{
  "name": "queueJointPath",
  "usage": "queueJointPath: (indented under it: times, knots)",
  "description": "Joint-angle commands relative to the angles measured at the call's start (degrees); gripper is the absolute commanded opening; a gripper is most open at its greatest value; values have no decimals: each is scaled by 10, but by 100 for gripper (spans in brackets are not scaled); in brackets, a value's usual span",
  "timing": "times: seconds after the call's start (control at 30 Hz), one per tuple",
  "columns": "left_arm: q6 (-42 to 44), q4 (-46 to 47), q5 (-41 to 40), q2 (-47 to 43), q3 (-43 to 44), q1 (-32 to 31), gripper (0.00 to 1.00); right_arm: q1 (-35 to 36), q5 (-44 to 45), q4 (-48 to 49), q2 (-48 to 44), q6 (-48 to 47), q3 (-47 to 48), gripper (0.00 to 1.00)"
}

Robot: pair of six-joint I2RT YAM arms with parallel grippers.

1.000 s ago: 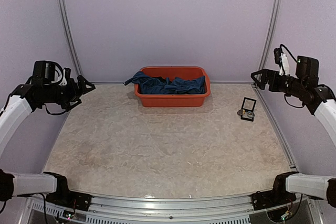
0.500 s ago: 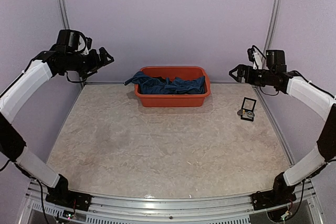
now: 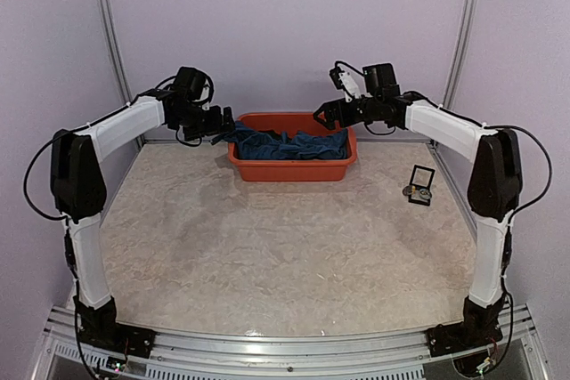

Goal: Pin the brooch onto the clothing
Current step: Pick up the crumped clothing from the bin.

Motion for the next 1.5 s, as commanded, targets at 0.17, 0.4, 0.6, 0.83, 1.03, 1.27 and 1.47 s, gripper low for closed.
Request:
queueJointPath:
  times: [0.17,0.4,0.6,0.83,1.03,1.27,1.47]
  knots:
    - [32,44,-7,73,50,-39,99,42,95,-110,170,-83,180,92]
    - [19,25,-91,125,101,-40,99,45,118,-96,207,-72,191,89]
    - [11,15,-119,163,126,-35,99,48,122,-90,228,-67,189,89]
    - [-19,22,-137,184,126,-19,99,49,129,-79,240,-64,176,88]
    - [-36,50,-104,193,123,3,99,49,128,-65,240,-59,160,84]
    - [-79,92,-30,206,118,31,99,50,124,-52,244,-54,150,82]
    - [-99,153,-4,211,95,36,98,50,123,-52,245,-56,144,80]
